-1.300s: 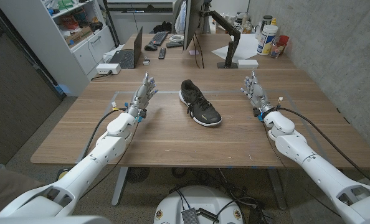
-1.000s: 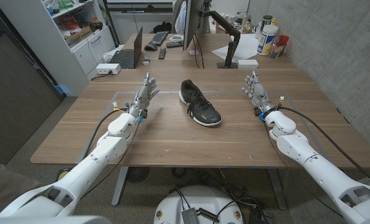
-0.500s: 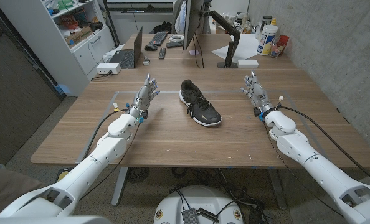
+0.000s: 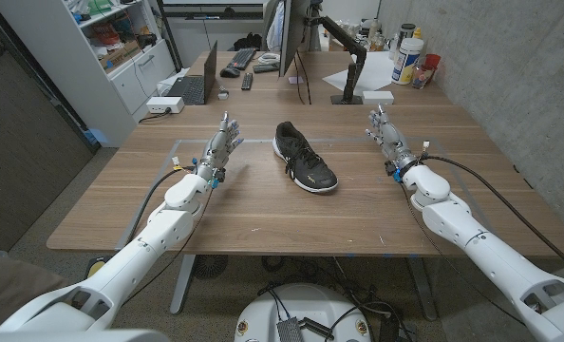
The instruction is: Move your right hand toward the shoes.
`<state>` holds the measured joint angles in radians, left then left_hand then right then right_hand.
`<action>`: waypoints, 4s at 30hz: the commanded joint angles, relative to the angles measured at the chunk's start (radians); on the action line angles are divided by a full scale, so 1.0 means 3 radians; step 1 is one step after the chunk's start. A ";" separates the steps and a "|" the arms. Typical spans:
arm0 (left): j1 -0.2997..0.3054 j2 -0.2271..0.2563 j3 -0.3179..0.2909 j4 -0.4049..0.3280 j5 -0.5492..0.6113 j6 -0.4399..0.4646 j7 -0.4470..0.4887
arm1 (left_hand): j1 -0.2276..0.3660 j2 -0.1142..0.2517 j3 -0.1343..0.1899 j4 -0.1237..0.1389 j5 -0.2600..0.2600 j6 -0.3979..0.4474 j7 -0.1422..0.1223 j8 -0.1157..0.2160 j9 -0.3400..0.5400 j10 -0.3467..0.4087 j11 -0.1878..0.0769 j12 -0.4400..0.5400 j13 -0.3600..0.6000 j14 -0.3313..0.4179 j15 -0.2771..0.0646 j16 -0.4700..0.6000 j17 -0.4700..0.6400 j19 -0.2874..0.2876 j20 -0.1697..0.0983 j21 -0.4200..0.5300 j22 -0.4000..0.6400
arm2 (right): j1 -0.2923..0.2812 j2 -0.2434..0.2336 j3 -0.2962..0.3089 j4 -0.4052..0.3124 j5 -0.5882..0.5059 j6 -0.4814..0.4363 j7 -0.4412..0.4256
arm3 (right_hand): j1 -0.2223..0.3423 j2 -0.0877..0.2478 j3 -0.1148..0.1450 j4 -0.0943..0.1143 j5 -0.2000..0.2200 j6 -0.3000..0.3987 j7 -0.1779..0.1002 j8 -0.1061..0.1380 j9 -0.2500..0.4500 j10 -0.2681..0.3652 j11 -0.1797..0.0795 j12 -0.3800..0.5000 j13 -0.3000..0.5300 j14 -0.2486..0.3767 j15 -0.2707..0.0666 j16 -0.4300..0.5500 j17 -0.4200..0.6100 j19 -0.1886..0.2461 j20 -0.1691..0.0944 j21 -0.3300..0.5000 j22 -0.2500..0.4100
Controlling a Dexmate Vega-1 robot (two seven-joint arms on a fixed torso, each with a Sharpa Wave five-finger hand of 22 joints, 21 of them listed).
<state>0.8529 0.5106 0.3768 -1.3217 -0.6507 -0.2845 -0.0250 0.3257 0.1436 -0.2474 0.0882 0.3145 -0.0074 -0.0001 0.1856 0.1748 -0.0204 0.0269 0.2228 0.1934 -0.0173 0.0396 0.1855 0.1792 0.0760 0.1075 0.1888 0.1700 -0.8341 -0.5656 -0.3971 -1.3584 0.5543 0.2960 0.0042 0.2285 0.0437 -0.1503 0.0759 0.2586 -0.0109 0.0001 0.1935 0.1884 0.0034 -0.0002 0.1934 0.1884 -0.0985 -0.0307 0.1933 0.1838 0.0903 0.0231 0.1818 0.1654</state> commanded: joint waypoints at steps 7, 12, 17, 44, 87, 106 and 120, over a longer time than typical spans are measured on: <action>0.0006 0.0018 -0.0015 -0.0017 0.0009 -0.0042 -0.0035 | 0.0053 0.0001 -0.0008 0.0009 -0.0014 0.0045 0.0010 0.0033 0.0012 0.0014 0.0019 0.0004 0.0006 -0.0005 0.0034 0.0014 0.0011 -0.0001 0.0035 0.0012 0.0015 | 0.0039 -0.0138 -0.0066 -0.0116 -0.0475 0.0091 -0.0169 | 0.0043 0.0004 -0.0029 0.0001 0.0007 -0.0003 -0.0029 0.0021 0.0005 -0.0026 -0.0016 0.0011 0.0013 -0.0050 -0.0020 -0.0006 0.0016 0.0001 -0.0002 0.0009 0.0011; 0.0005 0.0027 -0.0021 -0.0009 0.0002 -0.0037 -0.0043 | 0.0055 0.0001 -0.0007 0.0011 -0.0019 0.0034 0.0003 0.0026 0.0012 0.0017 0.0018 0.0003 0.0006 -0.0008 0.0031 0.0012 0.0011 -0.0001 0.0037 0.0012 0.0015 | 0.0070 -0.0171 -0.0098 -0.0127 -0.0602 0.0078 -0.0204 | 0.0057 0.0006 -0.0029 -0.0006 0.0005 0.0029 -0.0063 0.0031 0.0004 -0.0014 -0.0058 0.0016 0.0012 -0.0055 -0.0027 -0.0006 0.0015 -0.0012 0.0004 0.0006 0.0010; 0.0007 0.0036 -0.0037 -0.0005 0.0006 -0.0054 -0.0033 | 0.0056 0.0001 -0.0006 0.0012 -0.0021 0.0031 0.0001 0.0023 0.0012 0.0010 0.0017 -0.0001 0.0006 -0.0009 0.0027 0.0012 0.0011 -0.0002 0.0036 0.0012 0.0015 | 0.0114 -0.0228 -0.0148 -0.0160 -0.0766 0.0050 -0.0218 | 0.0066 0.0006 -0.0030 -0.0012 0.0004 0.0032 -0.0080 0.0029 0.0004 -0.0024 -0.0083 0.0011 0.0012 -0.0073 -0.0035 -0.0011 0.0013 -0.0035 0.0019 0.0000 0.0010; 0.0035 0.0051 -0.0075 -0.0032 0.0067 -0.0133 0.0067 | 0.0085 0.0000 0.0009 0.0019 -0.0057 -0.0165 -0.0063 -0.0035 0.0008 -0.0104 -0.0027 -0.0054 0.0006 -0.0162 -0.0017 -0.0024 0.0010 -0.0099 -0.0026 -0.0015 0.0015 | 0.0192 -0.0366 -0.0242 -0.0345 -0.1396 0.0030 -0.0437 | 0.0099 0.0002 -0.0034 -0.0033 -0.0002 -0.0018 -0.0111 0.0007 0.0003 -0.0060 -0.0105 0.0000 0.0012 -0.0114 -0.0051 -0.0015 0.0011 -0.0073 0.0046 -0.0002 0.0009; 0.0150 0.0061 -0.0093 -0.0226 0.0142 -0.0190 0.0209 | 0.0098 0.0001 0.0017 0.0027 -0.0079 -0.0127 -0.0023 -0.0003 0.0007 -0.0091 0.0001 -0.0046 0.0006 -0.0165 0.0000 -0.0006 0.0009 -0.0107 -0.0023 -0.0003 0.0015 | 0.0423 -0.0496 -0.0487 -0.0389 -0.2381 0.0146 -0.0523 | 0.0133 -0.0008 -0.0044 -0.0057 -0.0012 -0.0019 -0.0132 0.0007 0.0004 -0.0054 -0.0128 0.0006 0.0012 -0.0107 -0.0078 -0.0004 0.0009 -0.0065 0.0041 0.0010 0.0009; 0.0180 0.0053 -0.0123 -0.0227 0.0123 -0.0234 0.0218 | 0.0101 -0.0001 0.0019 0.0032 -0.0088 -0.0124 -0.0024 -0.0001 0.0007 -0.0088 -0.0006 -0.0044 0.0006 -0.0162 0.0001 -0.0001 0.0009 -0.0109 -0.0020 0.0000 0.0015 | 0.0602 -0.0518 -0.0662 -0.0429 -0.2821 0.0120 -0.0444 | 0.0154 -0.0004 -0.0042 -0.0069 -0.0014 -0.0036 -0.0135 0.0002 0.0004 -0.0061 -0.0144 0.0005 0.0012 -0.0110 -0.0088 -0.0003 0.0007 -0.0073 0.0037 0.0009 0.0008; 0.0190 0.0054 -0.0131 -0.0232 0.0118 -0.0250 0.0213 | 0.0104 0.0000 0.0021 0.0034 -0.0093 -0.0114 -0.0017 0.0002 0.0007 -0.0088 -0.0006 -0.0043 0.0006 -0.0164 -0.0001 0.0000 0.0009 -0.0110 -0.0019 0.0002 0.0015 | 0.0683 -0.0565 -0.0773 -0.0510 -0.3194 0.0085 -0.0449 | 0.0167 -0.0005 -0.0043 -0.0078 -0.0017 -0.0043 -0.0146 0.0001 0.0004 -0.0072 -0.0161 0.0001 0.0012 -0.0122 -0.0097 -0.0006 0.0007 -0.0079 0.0030 0.0008 0.0008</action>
<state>0.9047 0.5262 0.3404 -1.3879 -0.6137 -0.3569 0.0385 0.3455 0.1450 -0.2401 0.0953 0.2875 -0.0409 -0.0087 0.1816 0.1746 -0.0456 0.0232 0.2069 0.1931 -0.0615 0.0412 0.1800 0.1789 0.0492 0.1019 0.1848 0.1697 -0.6473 -0.7242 -0.6051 -1.4941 -0.3214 0.3310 -0.1278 0.2736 0.0435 -0.1610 0.0591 0.2547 -0.0252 -0.0360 0.1935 0.1886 -0.0181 -0.0394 0.1934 0.1881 -0.1255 -0.0364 0.1885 0.1836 0.0687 0.0375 0.1818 0.1652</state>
